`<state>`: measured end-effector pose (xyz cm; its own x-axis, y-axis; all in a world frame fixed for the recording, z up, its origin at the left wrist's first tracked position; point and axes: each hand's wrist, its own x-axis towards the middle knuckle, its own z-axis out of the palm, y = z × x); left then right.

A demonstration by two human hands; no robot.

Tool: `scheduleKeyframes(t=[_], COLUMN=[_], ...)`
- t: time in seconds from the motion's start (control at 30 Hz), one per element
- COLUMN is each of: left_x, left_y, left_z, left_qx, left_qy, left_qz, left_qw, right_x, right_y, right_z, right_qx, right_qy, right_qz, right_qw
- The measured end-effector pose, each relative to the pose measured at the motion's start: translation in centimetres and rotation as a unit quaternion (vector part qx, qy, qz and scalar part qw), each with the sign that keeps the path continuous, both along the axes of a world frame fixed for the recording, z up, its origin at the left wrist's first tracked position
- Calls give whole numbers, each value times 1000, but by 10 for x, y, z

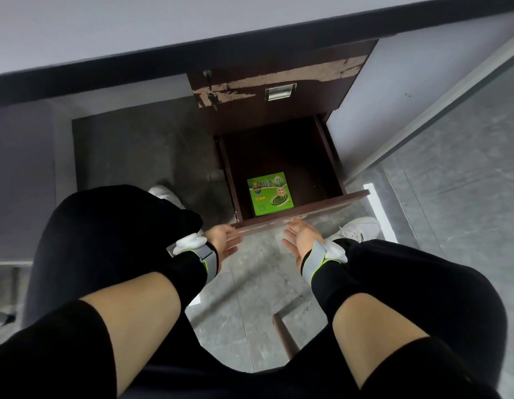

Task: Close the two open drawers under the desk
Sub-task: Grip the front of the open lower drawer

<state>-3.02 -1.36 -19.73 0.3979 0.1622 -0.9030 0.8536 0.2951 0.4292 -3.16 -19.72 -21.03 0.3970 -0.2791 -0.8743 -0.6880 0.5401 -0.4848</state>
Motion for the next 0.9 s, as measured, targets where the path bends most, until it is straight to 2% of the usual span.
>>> scheduleKeyframes(t=[0.3,0.9], left_x=[0,-2], left_y=[-2,-2], left_z=[-4,2], left_qx=[-15,-29], left_qy=[-4,-8], left_qz=[34,42], left_qw=[999,999], right_x=[0,5], right_y=[6,13], right_z=[2,4], right_qx=[35,72], right_qy=[-47,-43], right_qz=[-25,-23], right_qw=[998,996])
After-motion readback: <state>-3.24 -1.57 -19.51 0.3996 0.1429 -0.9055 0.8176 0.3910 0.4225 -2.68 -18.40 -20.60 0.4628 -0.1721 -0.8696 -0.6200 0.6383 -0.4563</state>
